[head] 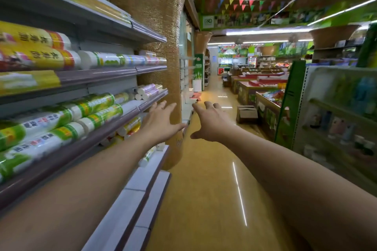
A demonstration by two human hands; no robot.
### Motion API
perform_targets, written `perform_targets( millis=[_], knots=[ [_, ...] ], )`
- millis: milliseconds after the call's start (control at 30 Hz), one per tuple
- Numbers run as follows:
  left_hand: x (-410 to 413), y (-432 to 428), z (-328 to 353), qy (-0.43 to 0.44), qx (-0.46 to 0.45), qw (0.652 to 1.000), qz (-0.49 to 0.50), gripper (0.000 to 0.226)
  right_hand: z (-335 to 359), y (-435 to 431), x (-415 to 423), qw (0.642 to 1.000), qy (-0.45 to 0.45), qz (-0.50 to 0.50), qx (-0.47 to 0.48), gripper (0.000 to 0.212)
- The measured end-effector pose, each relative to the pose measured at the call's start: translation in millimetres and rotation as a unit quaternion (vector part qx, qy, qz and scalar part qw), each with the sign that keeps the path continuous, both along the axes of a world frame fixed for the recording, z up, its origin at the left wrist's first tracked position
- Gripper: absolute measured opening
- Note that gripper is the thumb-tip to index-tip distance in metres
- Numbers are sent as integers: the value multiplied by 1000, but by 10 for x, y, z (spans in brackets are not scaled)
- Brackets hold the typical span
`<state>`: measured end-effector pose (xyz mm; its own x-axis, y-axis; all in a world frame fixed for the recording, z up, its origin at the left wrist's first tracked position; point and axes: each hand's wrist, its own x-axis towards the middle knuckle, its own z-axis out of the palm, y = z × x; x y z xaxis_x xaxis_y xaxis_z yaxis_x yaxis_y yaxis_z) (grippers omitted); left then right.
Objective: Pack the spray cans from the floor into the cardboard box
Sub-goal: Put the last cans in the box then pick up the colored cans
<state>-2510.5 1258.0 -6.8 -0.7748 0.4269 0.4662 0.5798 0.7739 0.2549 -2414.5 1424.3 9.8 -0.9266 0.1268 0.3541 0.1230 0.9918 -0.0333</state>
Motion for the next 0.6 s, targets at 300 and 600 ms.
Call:
perform_targets(
  millis=[300, 600],
  knots=[
    [502, -757, 158, 15, -38, 996, 80, 89, 258, -610, 144, 997, 20, 65, 27, 110],
    [1432, -1468, 441, 29, -36, 968, 247, 87, 435, -1083, 367, 971, 24, 230, 54, 102]
  ],
)
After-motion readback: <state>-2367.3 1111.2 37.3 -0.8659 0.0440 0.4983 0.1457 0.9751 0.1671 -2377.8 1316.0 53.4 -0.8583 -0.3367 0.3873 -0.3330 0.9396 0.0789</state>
